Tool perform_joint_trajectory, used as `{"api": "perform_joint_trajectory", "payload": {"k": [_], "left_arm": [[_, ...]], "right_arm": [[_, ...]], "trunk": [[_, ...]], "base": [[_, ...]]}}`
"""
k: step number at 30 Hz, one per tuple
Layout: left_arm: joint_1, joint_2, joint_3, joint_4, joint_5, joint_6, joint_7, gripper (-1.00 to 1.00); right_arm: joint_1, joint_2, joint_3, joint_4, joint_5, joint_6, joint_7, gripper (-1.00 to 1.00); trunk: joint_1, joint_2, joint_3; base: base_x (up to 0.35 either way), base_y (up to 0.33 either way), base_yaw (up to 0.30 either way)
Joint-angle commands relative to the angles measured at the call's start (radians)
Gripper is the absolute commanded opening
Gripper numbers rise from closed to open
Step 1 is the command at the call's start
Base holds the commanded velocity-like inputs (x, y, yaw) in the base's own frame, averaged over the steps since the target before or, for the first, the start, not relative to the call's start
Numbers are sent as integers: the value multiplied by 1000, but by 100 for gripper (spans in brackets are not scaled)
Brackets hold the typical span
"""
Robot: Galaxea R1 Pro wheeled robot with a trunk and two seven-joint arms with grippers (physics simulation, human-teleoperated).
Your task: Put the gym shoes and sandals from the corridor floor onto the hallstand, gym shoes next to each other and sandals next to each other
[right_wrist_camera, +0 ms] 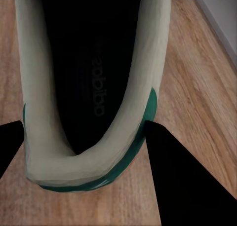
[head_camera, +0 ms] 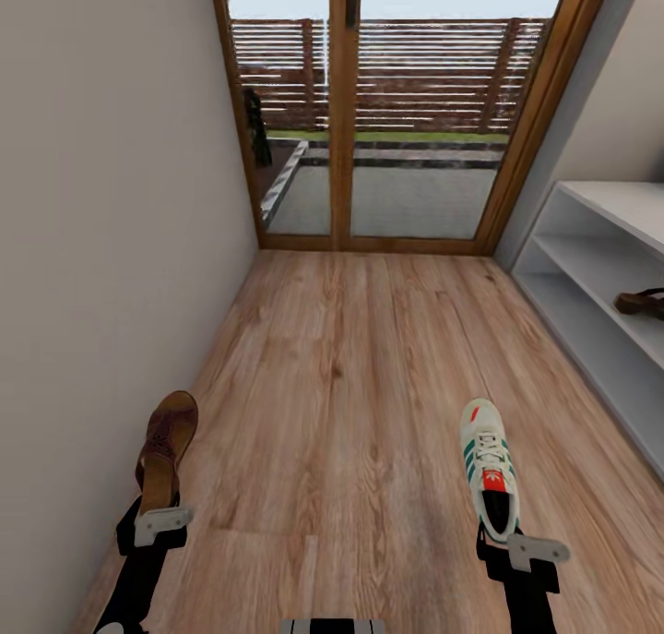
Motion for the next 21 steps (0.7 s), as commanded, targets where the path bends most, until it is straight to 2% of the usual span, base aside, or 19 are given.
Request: {"api": "perform_joint_trajectory", "payload": {"k": [1, 8, 21], "left_arm": [[0, 0, 0, 0, -2, 0, 1, -100], [0, 0, 0, -1, -2, -1, 1, -100], [0, 0, -1, -1, -2, -1, 1, -100]], "right_arm": [[0, 0, 0, 0, -1, -1, 0, -100], [0, 0, 0, 1, -1, 0, -1, -100], [0, 0, -1, -1, -1, 0, -1, -100]], "trunk": [[0, 0, 0], [0, 0, 2], [0, 0, 7]], "base": [[328, 0, -69], [202, 0, -173], [38, 0, -257]]}}
